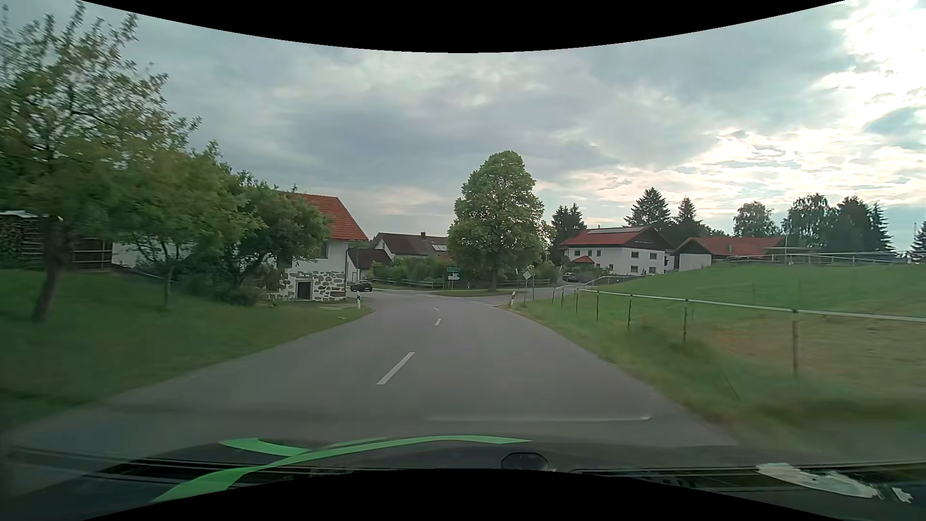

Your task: Follow the waypoints while adhering to traffic rules and regulations

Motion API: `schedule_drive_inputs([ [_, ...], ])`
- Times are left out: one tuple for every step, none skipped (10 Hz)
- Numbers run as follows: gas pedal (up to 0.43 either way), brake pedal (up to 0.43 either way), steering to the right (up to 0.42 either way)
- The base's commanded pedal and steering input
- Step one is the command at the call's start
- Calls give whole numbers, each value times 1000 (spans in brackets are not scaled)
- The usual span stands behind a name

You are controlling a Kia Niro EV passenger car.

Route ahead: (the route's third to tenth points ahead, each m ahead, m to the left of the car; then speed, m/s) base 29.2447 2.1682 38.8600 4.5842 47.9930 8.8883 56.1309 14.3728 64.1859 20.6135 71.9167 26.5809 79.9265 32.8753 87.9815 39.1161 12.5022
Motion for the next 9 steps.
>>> schedule_drive_inputs([
  [59,0,-8],
  [59,0,-12],
  [59,0,-16],
  [59,0,-16],
  [67,0,-16],
  [87,0,-18],
  [87,0,-21],
  [87,0,-26],
  [87,0,-31],
])
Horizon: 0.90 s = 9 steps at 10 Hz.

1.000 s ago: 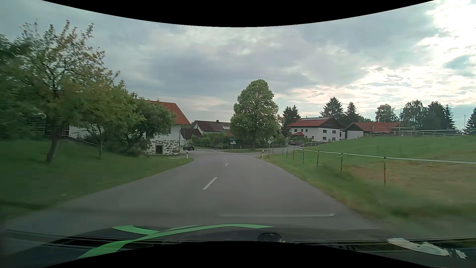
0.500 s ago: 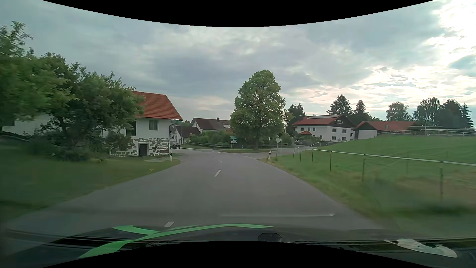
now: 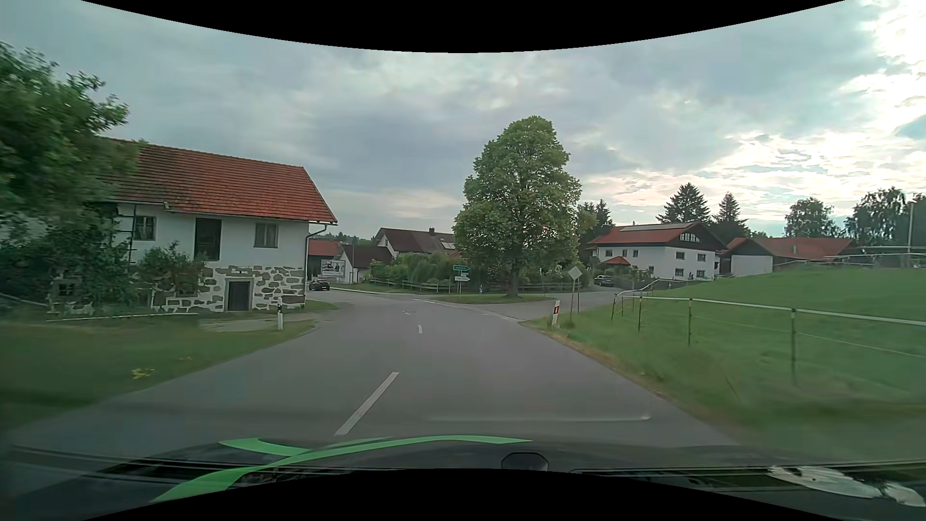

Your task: Follow the waypoints while adhering to traffic rules and regulations

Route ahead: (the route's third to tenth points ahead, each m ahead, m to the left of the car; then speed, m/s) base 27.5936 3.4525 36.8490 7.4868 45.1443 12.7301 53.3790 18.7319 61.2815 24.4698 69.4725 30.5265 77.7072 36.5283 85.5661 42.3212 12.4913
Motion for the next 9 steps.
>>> schedule_drive_inputs([
  [98,0,-37],
  [98,0,-41],
  [98,0,-45],
  [98,0,-45],
  [98,0,-46],
  [98,0,-47],
  [98,0,-52],
  [98,0,-58],
  [98,0,-62],
])
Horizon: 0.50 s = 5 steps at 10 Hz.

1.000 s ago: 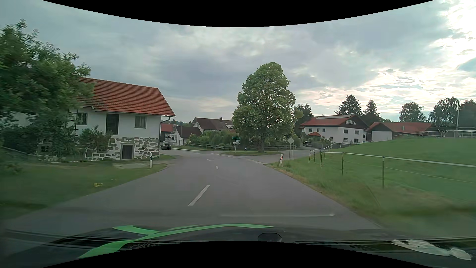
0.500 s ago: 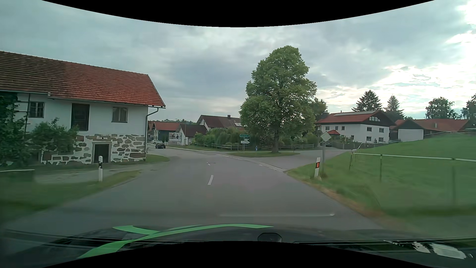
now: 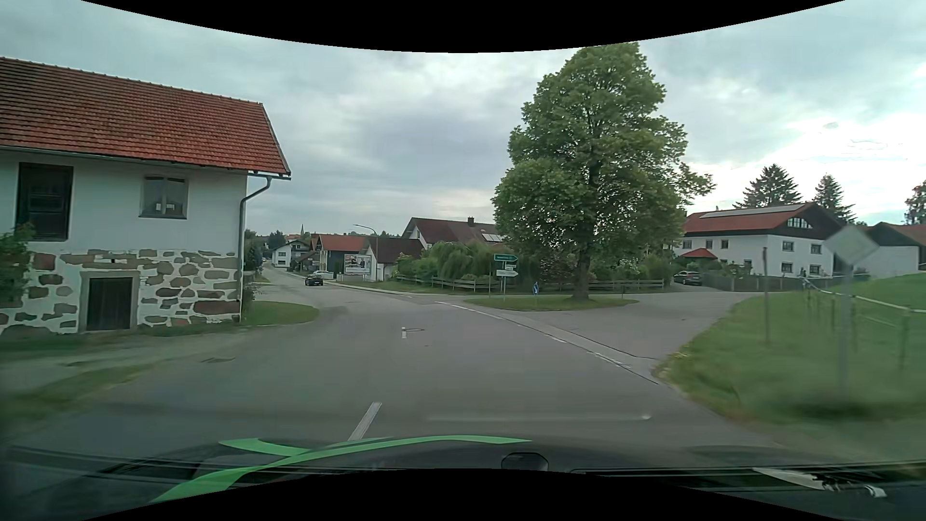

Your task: Follow the waypoints while adhering to traffic rules and regulations

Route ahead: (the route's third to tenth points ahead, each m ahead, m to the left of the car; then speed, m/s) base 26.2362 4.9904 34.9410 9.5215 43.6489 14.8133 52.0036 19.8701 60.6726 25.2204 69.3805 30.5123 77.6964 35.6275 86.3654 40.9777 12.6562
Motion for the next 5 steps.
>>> schedule_drive_inputs([
  [98,0,-64],
  [98,0,-66],
  [98,0,-67],
  [110,0,-69],
  [118,0,-70],
])
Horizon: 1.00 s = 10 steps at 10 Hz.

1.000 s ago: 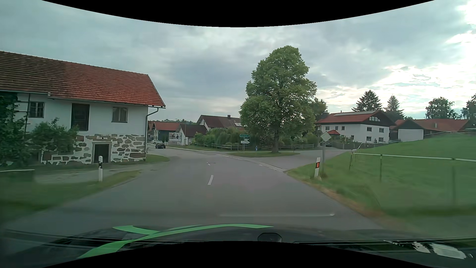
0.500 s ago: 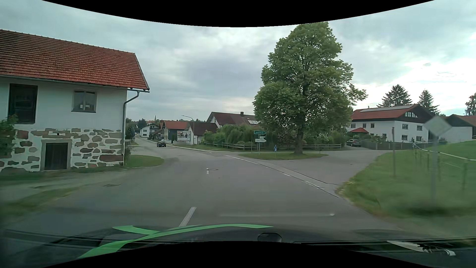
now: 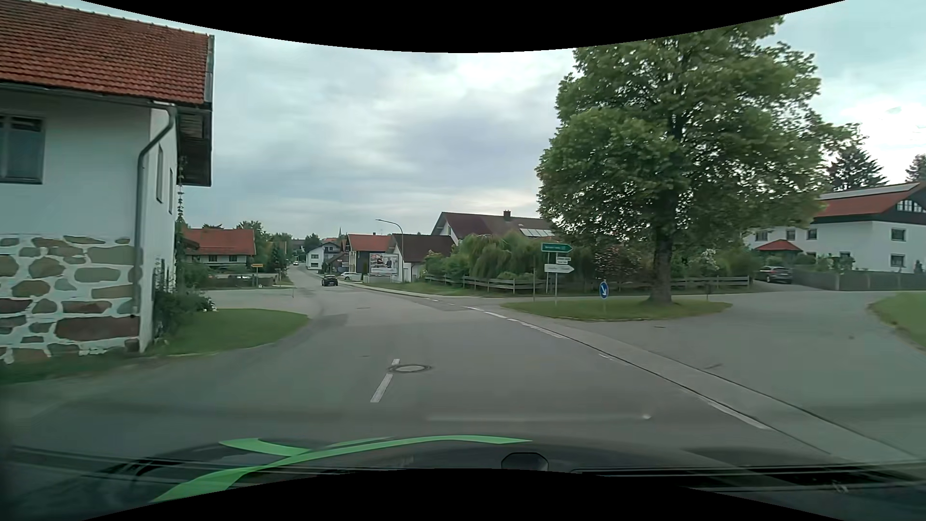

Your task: Follow the waypoints while adhering to traffic rules and regulations

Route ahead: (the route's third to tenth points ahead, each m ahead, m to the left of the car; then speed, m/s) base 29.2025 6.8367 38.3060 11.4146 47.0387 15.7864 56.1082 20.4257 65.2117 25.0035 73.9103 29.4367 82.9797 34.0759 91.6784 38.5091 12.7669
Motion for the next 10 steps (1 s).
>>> schedule_drive_inputs([
  [118,0,-71],
  [118,0,-71],
  [130,0,-71],
  [130,0,-72],
  [130,0,-71],
  [138,0,-72],
  [138,0,-72],
  [150,0,-72],
  [150,0,-72],
  [150,0,-71],
])
